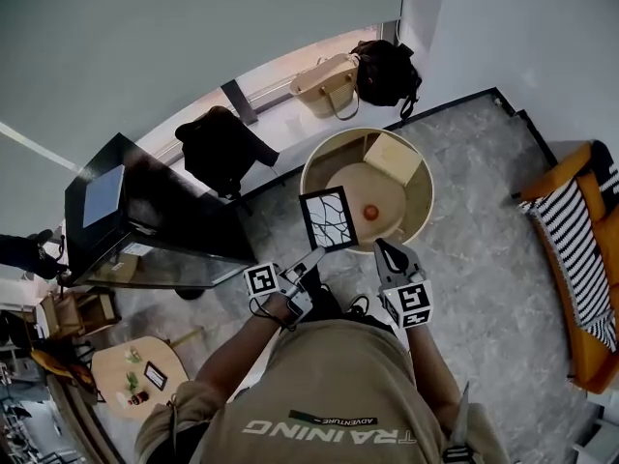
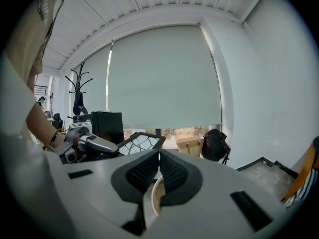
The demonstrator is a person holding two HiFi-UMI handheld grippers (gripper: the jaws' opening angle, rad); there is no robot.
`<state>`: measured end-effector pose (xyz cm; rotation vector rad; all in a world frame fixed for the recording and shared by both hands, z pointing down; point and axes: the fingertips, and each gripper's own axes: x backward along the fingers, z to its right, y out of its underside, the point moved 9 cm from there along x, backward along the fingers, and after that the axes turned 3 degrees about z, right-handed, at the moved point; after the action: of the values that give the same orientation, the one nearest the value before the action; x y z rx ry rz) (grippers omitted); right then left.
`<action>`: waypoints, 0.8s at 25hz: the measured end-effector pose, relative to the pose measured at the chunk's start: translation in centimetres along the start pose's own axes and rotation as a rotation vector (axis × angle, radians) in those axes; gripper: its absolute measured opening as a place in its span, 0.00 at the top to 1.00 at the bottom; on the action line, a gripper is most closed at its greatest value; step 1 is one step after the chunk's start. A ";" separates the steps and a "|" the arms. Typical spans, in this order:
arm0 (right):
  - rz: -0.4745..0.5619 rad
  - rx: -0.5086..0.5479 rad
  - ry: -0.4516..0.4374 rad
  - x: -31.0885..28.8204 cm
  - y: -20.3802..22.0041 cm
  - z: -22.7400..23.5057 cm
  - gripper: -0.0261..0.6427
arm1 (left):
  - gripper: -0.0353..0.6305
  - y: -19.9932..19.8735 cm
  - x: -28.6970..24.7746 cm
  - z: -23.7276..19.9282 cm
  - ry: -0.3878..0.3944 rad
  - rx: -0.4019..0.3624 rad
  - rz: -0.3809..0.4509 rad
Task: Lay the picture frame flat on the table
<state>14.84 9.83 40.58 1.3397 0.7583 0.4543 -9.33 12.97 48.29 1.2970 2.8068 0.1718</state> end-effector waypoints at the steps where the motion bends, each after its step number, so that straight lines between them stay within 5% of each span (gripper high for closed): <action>1: -0.004 0.000 0.001 -0.5 0.0 0.2 0.95 | 0.84 -0.5 -0.3 -0.1 -0.001 0.005 -0.002; 13: -0.068 0.033 0.043 -9.3 -2.0 2.0 0.95 | 0.84 -10.2 -4.7 -3.1 0.020 0.040 -0.062; 20: -0.090 0.016 0.064 -14.3 -1.2 3.6 0.95 | 0.84 -13.6 -6.0 -5.8 -0.031 0.082 -0.086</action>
<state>7.42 -2.82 42.89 1.3052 0.8735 0.4222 -16.24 -0.88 52.37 1.1799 2.8648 0.0335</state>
